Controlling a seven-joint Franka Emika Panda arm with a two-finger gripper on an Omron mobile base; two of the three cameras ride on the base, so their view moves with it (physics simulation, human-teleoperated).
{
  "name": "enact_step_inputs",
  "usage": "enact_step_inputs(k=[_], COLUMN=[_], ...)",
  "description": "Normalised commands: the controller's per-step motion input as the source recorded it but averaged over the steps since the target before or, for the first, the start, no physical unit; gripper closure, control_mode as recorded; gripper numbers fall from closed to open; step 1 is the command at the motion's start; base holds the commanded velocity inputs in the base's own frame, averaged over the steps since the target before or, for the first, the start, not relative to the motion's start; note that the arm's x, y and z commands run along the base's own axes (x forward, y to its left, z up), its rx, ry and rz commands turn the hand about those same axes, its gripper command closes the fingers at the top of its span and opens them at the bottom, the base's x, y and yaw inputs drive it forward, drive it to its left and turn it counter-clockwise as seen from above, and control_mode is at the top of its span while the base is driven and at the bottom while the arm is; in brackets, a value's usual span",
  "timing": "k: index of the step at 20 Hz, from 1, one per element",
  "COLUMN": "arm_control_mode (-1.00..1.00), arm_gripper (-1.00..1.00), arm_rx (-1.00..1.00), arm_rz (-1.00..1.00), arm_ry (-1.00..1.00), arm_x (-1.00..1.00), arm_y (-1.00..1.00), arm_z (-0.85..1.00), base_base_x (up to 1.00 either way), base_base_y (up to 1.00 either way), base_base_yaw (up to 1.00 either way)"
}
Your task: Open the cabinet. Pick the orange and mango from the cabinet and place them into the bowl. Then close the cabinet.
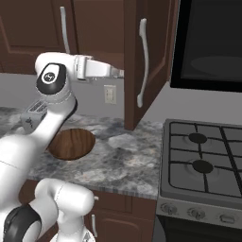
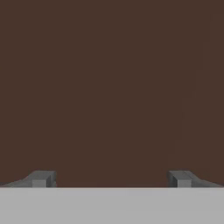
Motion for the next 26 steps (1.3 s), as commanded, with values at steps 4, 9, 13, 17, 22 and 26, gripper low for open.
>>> enact_step_inputs(k=[4,9,13,17,22,26], arm_control_mode=[-1.0,-1.0,-1.0,-1.0,-1.0,-1.0], arm_gripper=[-1.0,-1.0,-1.0,-1.0,-1.0,-1.0], arm_rx=[0.12,0.14,0.16,0.17,0.15,0.15], arm_rz=[0.09,0.19,0.21,0.2,0.19,0.2], arm_ry=[0.03,0.1,0.01,0.0,-0.02,-0.02], arm_x=[0.03,0.12,0.01,0.03,0.15,0.27], arm_y=[0.81,0.97,0.91,0.72,0.54,0.52], arm_z=[0.13,0.01,0.0,0.0,0.0,-0.02], base_base_x=[0.0,0.0,0.0,0.0,0.0,0.0], base_base_y=[0.0,0.0,0.0,0.0,0.0,0.0], base_base_yaw=[0.0,0.0,0.0,0.0,0.0,0.0])
